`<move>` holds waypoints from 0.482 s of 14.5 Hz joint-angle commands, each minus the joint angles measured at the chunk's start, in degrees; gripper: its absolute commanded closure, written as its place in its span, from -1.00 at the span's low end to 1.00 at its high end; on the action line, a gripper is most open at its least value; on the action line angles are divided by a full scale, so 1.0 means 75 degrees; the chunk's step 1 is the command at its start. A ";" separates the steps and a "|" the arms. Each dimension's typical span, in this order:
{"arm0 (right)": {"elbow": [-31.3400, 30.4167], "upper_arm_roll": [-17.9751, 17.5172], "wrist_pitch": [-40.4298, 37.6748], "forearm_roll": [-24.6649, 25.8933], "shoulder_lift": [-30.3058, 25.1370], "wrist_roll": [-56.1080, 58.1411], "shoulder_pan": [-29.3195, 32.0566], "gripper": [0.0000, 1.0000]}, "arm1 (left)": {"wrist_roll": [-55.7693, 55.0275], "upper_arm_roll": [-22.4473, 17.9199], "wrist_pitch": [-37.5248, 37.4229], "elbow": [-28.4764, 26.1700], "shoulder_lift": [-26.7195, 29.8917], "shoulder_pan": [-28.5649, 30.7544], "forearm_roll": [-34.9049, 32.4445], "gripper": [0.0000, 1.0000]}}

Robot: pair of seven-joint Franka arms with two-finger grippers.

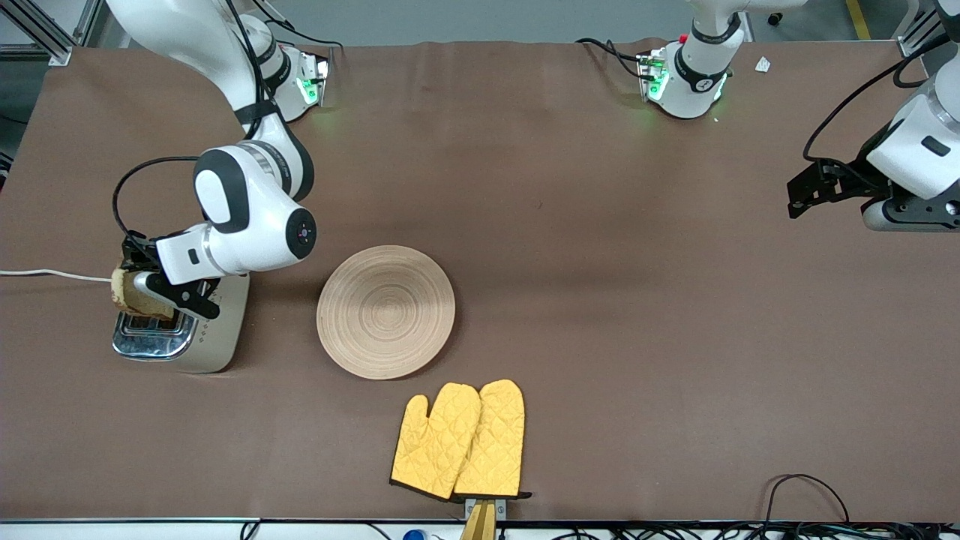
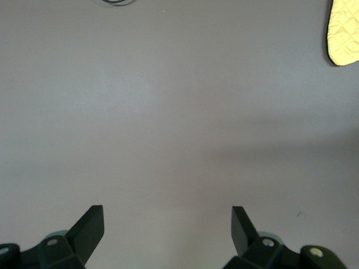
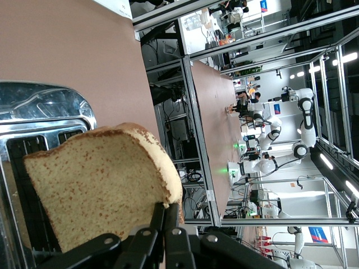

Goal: Move plate and put bread in toaster
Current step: 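Lower the bread slice with the right gripper into a toaster slot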

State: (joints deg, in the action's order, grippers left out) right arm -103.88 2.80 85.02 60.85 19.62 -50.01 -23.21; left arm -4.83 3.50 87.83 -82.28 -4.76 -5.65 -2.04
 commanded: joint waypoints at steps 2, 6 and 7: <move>-0.0493 -0.0057 0.0137 0.0125 -0.0272 -0.0574 -0.0034 0.99 | -0.0129 0.0002 0.0043 0.0014 0.0014 -0.0055 -0.0079 -1.00; -0.0505 -0.0069 0.0184 0.0055 -0.0260 -0.0668 -0.0046 0.99 | -0.0129 0.0002 0.0043 0.0002 0.0014 -0.0043 -0.0079 -1.00; -0.0493 -0.0069 0.0207 -0.0027 -0.0260 -0.0668 -0.0046 0.99 | -0.0106 0.0002 0.0043 0.0014 0.0014 -0.0043 -0.0079 -1.00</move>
State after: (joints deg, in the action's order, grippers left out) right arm -105.51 2.53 85.96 60.79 19.62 -53.61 -23.51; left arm -4.85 3.51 87.83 -82.28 -4.76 -5.82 -2.04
